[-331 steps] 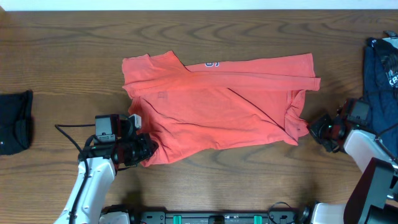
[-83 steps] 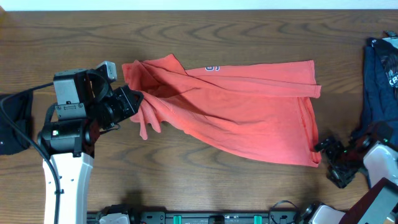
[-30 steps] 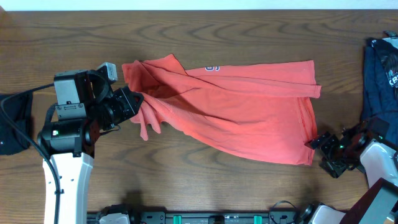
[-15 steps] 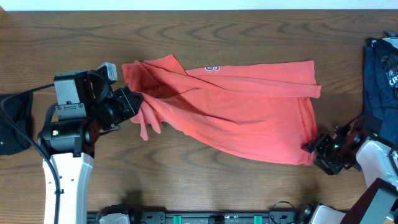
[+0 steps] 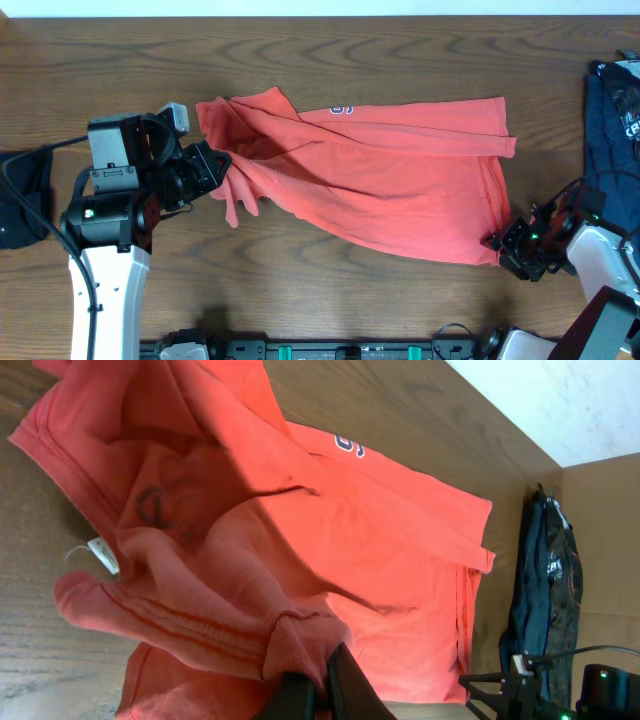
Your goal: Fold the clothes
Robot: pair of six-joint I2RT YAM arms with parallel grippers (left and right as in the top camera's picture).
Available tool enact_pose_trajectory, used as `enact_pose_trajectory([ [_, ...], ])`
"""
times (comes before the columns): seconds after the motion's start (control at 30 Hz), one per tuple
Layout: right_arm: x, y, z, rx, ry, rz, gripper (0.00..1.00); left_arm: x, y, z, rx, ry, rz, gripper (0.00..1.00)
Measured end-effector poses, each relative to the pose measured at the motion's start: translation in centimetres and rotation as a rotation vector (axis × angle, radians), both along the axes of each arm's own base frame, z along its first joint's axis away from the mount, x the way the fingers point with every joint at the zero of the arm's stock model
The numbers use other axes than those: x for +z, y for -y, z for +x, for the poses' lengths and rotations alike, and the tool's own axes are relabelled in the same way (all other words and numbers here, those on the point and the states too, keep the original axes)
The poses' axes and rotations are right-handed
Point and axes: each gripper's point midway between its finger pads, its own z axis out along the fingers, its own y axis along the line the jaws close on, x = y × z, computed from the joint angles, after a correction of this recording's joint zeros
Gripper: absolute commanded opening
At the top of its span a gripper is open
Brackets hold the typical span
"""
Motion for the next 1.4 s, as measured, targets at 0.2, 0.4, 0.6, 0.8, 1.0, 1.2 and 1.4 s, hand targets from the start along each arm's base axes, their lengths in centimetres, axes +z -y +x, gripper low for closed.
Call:
enact_pose_trajectory([
  [0.2, -0.6, -0.1, -0.7, -0.003, -0.023, -0.005, 0.35, -0.1, 0.0, -0.1, 0.0, -0.007, -0.001, 0.06],
  [0.4, -0.7, 0.1, -0.7, -0.002, -0.02, -0.02, 0.15, -0.1, 0.0, -0.1, 0.0, -0.007, 0.0, 0.06],
  [0.6, -0.8, 0.6, -0.8, -0.006, -0.03, -0.045, 0.01, -0.1, 0.0, -0.1, 0.0, -0.007, 0.0, 0.06],
  [0.8, -0.7, 0.9, -0.9, -0.006, -0.04, -0.059, 0.01, -0.1, 0.0, -0.1, 0.0, -0.004, 0.0, 0.06],
  [1.0, 2.5, 2.1, 1.2, -0.007, -0.02, -0.078, 0.01, 0.2, 0.0, 0.2, 0.0, 0.014, 0.001, 0.06],
  [1.2, 7.1, 3.6, 4.1, -0.014, 0.039, -0.111, 0.01, 0.1, 0.0, 0.2, -0.012, 0.018, 0.012, 0.06],
  [1.4, 8.6, 3.9, 4.6, -0.031, 0.042, -0.116, 0.01, -0.3, -0.2, -0.1, -0.008, -0.002, 0.023, 0.06],
])
